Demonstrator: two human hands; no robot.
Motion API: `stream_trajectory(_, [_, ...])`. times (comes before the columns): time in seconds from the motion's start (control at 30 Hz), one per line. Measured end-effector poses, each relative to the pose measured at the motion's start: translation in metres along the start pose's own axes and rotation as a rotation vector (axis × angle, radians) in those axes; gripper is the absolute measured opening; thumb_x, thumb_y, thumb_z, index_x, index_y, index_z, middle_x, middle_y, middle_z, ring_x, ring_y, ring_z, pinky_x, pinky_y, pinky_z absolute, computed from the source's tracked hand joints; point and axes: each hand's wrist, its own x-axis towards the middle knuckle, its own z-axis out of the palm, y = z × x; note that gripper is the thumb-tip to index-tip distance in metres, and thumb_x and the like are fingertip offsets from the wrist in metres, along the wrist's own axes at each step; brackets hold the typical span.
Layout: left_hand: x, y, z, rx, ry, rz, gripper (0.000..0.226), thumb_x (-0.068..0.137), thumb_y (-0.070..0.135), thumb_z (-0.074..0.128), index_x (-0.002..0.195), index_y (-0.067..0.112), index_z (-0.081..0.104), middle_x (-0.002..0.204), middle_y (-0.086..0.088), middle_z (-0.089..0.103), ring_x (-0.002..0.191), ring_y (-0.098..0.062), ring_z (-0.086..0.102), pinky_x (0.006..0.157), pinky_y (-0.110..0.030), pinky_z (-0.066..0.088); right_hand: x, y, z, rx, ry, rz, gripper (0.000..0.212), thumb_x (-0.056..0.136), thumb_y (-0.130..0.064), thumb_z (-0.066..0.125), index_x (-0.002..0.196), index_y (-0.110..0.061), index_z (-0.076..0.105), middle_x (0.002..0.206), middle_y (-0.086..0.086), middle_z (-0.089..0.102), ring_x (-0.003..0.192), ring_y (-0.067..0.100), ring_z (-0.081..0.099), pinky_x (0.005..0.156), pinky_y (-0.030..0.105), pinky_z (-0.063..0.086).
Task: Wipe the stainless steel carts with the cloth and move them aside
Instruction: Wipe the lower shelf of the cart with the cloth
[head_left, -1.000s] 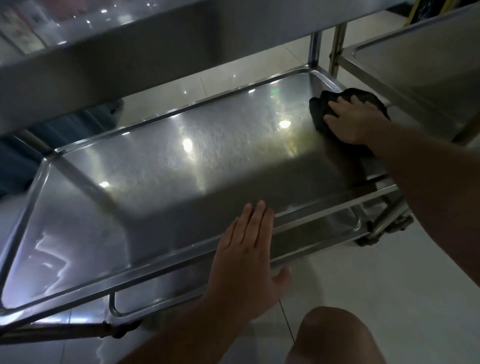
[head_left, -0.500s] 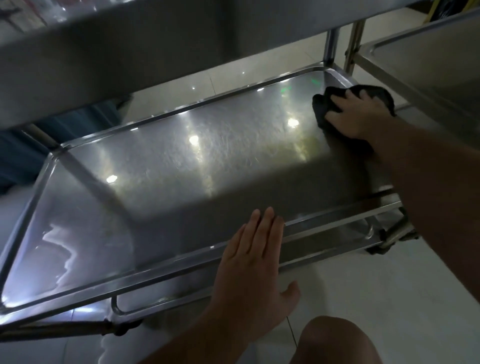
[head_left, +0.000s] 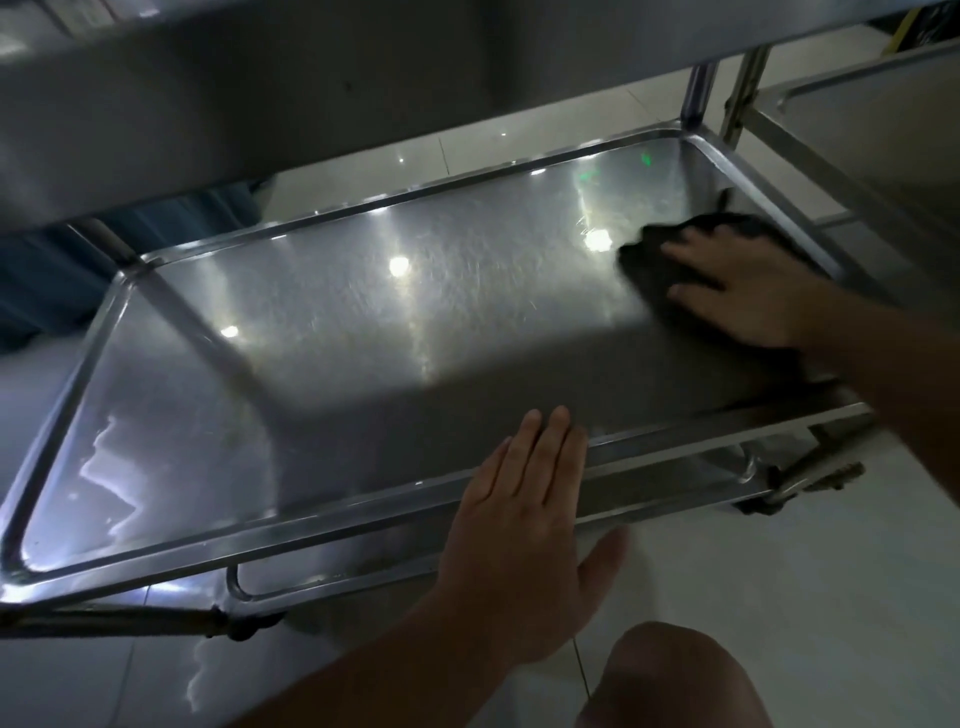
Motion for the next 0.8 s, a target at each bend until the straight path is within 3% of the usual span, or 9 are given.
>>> stream_trajectory(0.13, [0.001,-0.002,0.0,-0.017,-0.017,0.012,0.083,0.106,0.07,0.008,0.17,0.017,0.001,0.178,0.0,-0.011,0.161,-0.015,-0.019,0.13,-0.039,-0.007,0.046,0.009,-0.008,0.025,-0.003,0.327,0.072,0.098,-0.058,0.03,0.163,-0.027,0.026,0.171,0.008,0.02,0.156,0.038,0.016,0.125,0.06,0.013])
stream_trajectory(0.2, [0.001,-0.003,0.001,-0.023,-0.014,0.01,0.083,0.106,0.07,0.008,0.17,0.017,0.0,0.178,0.0,-0.012,0.161,-0.015,-0.02,0.13,-0.04,-0.006,0.066,-0.03,-0.006,0.05,-0.024,0.34,0.073,0.098,-0.058,0.028,0.163,-0.025,0.024,0.171,0.009,0.019,0.156,0.04,0.014,0.124,0.059,0.014])
stream_trajectory(0.3, [0.0,-0.002,0.002,-0.013,-0.009,-0.001,0.083,0.107,0.068,0.015,0.17,0.015,0.003,0.178,-0.002,-0.008,0.162,-0.017,-0.016,0.13,-0.041,-0.006,0.08,-0.112,0.003,0.016,-0.019,0.119,0.069,0.103,-0.056,0.031,0.163,-0.022,0.025,0.171,0.011,0.02,0.155,0.04,0.018,0.124,0.057,0.017])
stream_trajectory(0.4, [0.002,-0.002,0.001,-0.014,-0.022,0.006,0.083,0.106,0.067,0.019,0.17,0.017,0.001,0.177,-0.001,-0.01,0.162,-0.017,-0.017,0.128,-0.038,-0.012,0.068,-0.177,0.011,0.012,-0.093,-0.187,0.067,0.106,-0.058,0.033,0.166,-0.031,0.018,0.175,0.0,0.01,0.16,0.031,0.008,0.128,0.05,0.009])
stream_trajectory(0.47, [0.002,-0.002,-0.001,-0.022,-0.026,0.011,0.083,0.106,0.067,0.02,0.17,0.017,0.001,0.177,-0.001,-0.01,0.162,-0.018,-0.015,0.127,-0.038,-0.014,0.045,-0.18,0.013,0.026,-0.133,-0.373,0.067,0.106,-0.06,0.034,0.166,-0.038,0.017,0.175,-0.007,0.008,0.161,0.022,0.005,0.128,0.046,0.006])
stream_trajectory(0.53, [0.002,-0.002,-0.001,-0.016,-0.002,0.007,0.083,0.106,0.066,0.025,0.17,0.015,0.01,0.178,-0.003,-0.001,0.164,-0.02,-0.006,0.128,-0.04,-0.006,0.017,-0.153,0.015,0.04,-0.127,-0.448,0.066,0.105,-0.062,0.035,0.165,-0.041,0.018,0.174,-0.013,0.009,0.16,0.017,0.004,0.128,0.043,0.005])
stream_trajectory(0.6, [0.003,0.0,0.001,-0.025,0.002,0.004,0.083,0.106,0.066,0.026,0.17,0.016,0.011,0.178,-0.002,0.001,0.164,-0.019,-0.005,0.13,-0.041,0.0,-0.014,-0.111,0.013,0.041,-0.099,-0.354,0.067,0.103,-0.065,0.034,0.164,-0.041,0.019,0.173,-0.013,0.009,0.16,0.017,0.005,0.128,0.04,0.004])
stream_trajectory(0.67, [0.003,-0.001,0.002,-0.01,0.016,-0.004,0.083,0.106,0.067,0.025,0.17,0.016,0.011,0.178,-0.002,0.0,0.164,-0.019,-0.005,0.128,-0.04,-0.002,-0.04,-0.061,0.012,0.039,-0.062,-0.131,0.071,0.099,-0.066,0.033,0.164,-0.039,0.022,0.173,-0.008,0.012,0.161,0.021,0.008,0.128,0.04,0.006])
stream_trajectory(0.8, [0.001,0.0,0.004,-0.039,-0.004,0.0,0.086,0.104,0.071,0.018,0.169,0.021,-0.007,0.175,0.003,-0.02,0.16,-0.014,-0.023,0.126,-0.037,-0.013,-0.074,0.018,0.0,-0.067,-0.1,0.313,0.079,0.093,-0.067,0.014,0.167,-0.036,0.011,0.175,-0.005,0.001,0.161,0.027,0.002,0.128,0.05,0.007])
